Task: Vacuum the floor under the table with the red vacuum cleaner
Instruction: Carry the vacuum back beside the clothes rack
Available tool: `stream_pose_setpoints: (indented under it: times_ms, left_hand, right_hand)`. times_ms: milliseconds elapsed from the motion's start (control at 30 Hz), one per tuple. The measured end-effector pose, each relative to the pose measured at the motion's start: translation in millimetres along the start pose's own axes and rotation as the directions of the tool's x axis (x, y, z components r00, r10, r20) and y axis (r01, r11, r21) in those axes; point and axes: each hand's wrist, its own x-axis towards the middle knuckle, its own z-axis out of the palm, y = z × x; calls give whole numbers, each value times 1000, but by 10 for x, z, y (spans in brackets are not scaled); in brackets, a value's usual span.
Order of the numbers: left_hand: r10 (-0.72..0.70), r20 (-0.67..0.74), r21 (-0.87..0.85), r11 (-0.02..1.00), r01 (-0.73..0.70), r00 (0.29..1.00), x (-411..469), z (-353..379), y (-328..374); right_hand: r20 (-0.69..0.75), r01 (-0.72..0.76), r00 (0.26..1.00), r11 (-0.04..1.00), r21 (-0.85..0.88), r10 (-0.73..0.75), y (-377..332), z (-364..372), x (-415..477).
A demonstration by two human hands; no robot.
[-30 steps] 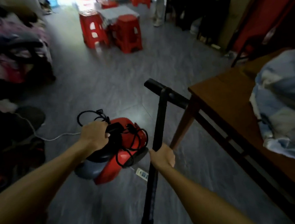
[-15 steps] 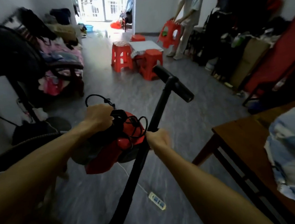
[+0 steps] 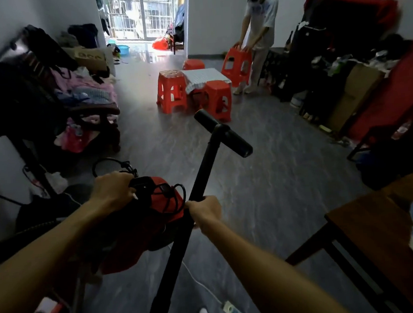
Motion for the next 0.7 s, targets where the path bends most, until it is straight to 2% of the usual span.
stream_pose_setpoints:
  times_ms: [233,467,700]
  left_hand:
    - [-116,73,-10,993,117,990,778,260,-289]
    - [-282,46,-93,954,285,958,1546,338,-569]
    - [-396,107,-108,907,407,912,2161,618,-1149]
  right_hand:
    - [106,-25,994,1000,-16,27,-376,378,1015]
    - [235,-80,969,996,24,72,-956,848,1727]
    - [355,-116,926,991,-69,133,-1165,1668,2184]
